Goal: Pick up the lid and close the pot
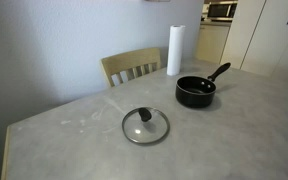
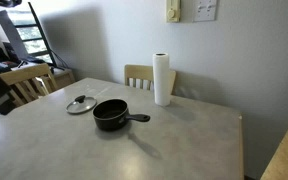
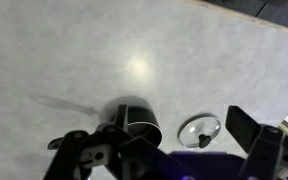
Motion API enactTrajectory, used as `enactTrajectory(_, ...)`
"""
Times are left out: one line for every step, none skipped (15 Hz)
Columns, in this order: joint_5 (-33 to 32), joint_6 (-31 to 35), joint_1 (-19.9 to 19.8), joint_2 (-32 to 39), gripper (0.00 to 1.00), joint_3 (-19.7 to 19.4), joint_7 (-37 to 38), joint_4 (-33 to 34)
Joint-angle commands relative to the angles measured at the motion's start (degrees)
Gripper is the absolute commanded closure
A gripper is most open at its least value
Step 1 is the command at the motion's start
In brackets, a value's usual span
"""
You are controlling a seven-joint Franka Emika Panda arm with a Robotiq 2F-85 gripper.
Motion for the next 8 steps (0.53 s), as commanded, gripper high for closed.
enactTrajectory(1.4, 0.0, -1.4, 0.6, 0.00, 1.3, -1.1, 0.0)
enactTrajectory(1.9, -0.4, -0.1, 1.5, 0.00, 1.7, -1.6, 0.4)
enactTrajectory(2.5, -1.3, 1.3, 2.3, 0.00, 2.0, -2.5, 0.8)
enactTrajectory(3.2, -1.7, 2.6, 2.9, 0.00, 2.3, -3.5, 1.0)
enactTrajectory(4.4, -2.0, 4.1, 3.6, 0.00, 2.9, -4.1, 1.2)
enactTrajectory(5.2, -2.0, 5.3, 4.3, 0.00, 3.5, -4.9, 1.3)
enactTrajectory(6.4, -1.8, 7.1, 5.3, 0.00, 4.2, -5.6, 1.4)
enactTrajectory(7.4, -1.9, 8.5, 6.4, 0.00, 4.8, -6.4, 1.6)
